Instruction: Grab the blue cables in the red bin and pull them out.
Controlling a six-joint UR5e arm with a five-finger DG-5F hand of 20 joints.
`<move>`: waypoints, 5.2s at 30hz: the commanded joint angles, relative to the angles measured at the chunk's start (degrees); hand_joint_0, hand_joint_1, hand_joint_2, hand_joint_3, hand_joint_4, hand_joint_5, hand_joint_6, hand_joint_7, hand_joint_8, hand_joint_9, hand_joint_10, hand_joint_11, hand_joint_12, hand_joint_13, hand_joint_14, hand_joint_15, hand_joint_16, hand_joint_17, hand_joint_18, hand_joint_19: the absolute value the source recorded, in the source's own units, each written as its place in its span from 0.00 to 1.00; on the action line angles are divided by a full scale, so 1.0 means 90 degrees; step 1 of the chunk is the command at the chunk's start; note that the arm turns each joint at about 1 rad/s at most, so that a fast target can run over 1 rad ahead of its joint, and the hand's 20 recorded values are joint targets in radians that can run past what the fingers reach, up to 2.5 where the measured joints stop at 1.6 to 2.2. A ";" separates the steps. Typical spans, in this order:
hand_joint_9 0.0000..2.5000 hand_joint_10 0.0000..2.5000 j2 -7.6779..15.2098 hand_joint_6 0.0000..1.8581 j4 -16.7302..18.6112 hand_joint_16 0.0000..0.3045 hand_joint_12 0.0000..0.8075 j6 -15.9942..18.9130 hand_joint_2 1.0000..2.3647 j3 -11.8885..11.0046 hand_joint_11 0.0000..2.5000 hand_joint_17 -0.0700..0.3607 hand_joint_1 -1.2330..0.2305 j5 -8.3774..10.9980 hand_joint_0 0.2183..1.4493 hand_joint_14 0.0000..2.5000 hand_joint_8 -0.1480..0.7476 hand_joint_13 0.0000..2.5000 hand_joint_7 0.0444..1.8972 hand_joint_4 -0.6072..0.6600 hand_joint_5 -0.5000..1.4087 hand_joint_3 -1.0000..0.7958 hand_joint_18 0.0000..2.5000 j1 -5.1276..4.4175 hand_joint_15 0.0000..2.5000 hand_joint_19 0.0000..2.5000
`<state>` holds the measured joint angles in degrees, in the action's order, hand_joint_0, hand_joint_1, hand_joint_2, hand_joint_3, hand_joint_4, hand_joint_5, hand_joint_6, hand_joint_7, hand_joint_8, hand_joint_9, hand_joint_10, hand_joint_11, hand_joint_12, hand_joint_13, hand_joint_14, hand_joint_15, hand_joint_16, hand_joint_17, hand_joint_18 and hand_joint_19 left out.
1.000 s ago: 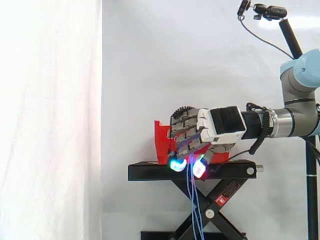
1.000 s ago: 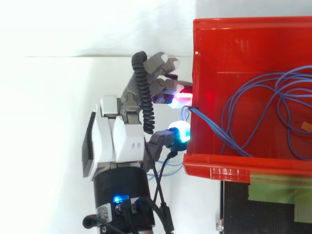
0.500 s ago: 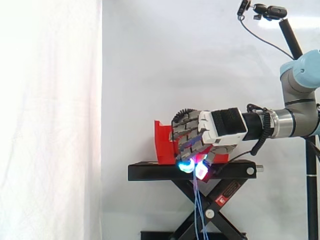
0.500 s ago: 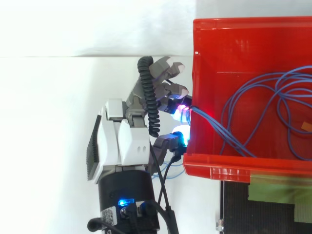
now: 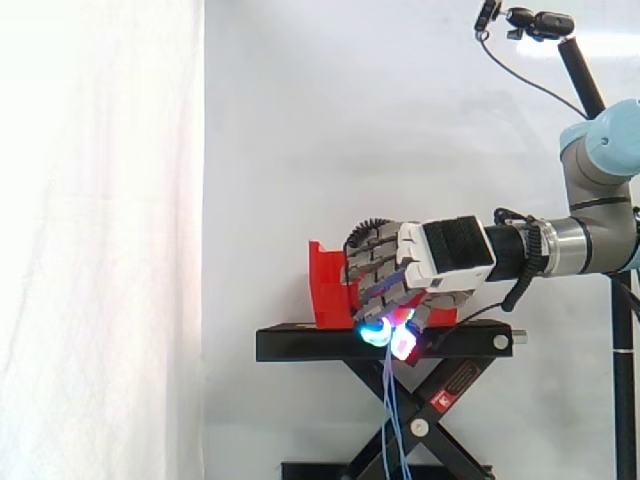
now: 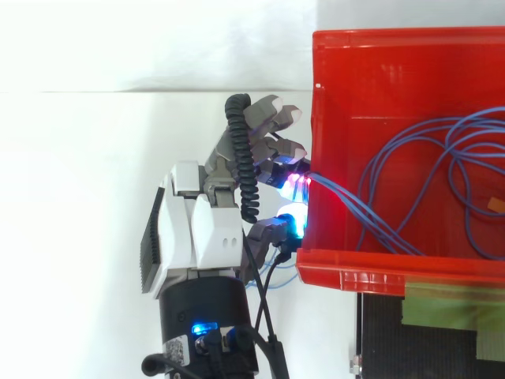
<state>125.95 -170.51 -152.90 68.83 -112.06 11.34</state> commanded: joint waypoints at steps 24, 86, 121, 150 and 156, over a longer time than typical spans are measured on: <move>0.44 0.01 0.0000 0.34 -0.0596 0.13 0.37 0.0080 0.00 -0.0245 0.31 0.36 0.30 -0.0010 0.53 0.01 0.40 0.33 0.44 0.48 0.80 0.00 0.25 -0.0059 0.19 0.18; 0.43 0.01 0.0000 0.35 -0.4219 0.13 0.37 1.0832 0.00 -0.0821 0.31 0.36 0.30 -0.0010 0.53 0.01 0.41 0.32 0.42 0.48 0.80 0.00 0.24 -0.0518 0.19 0.18; 0.43 0.01 -0.0010 0.43 -0.4033 0.13 0.37 1.2160 0.00 -0.0821 0.32 0.37 0.21 0.0000 0.52 0.01 0.41 0.33 0.37 0.46 0.69 0.00 0.25 -0.0732 0.20 0.19; 0.40 0.01 -0.0010 0.44 -0.4043 0.15 0.40 1.2160 0.00 -0.0900 0.33 0.40 0.14 -0.0010 0.45 0.01 0.43 0.32 0.30 0.51 0.59 0.00 0.24 -0.0732 0.20 0.19; 0.40 0.01 -0.0010 0.39 -0.4043 0.15 0.40 1.2160 0.00 -0.0900 0.32 0.40 0.16 -0.0010 0.44 0.01 0.44 0.32 0.33 0.50 0.63 0.00 0.24 -0.0732 0.20 0.19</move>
<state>125.86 -206.90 -43.46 60.72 -112.15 4.75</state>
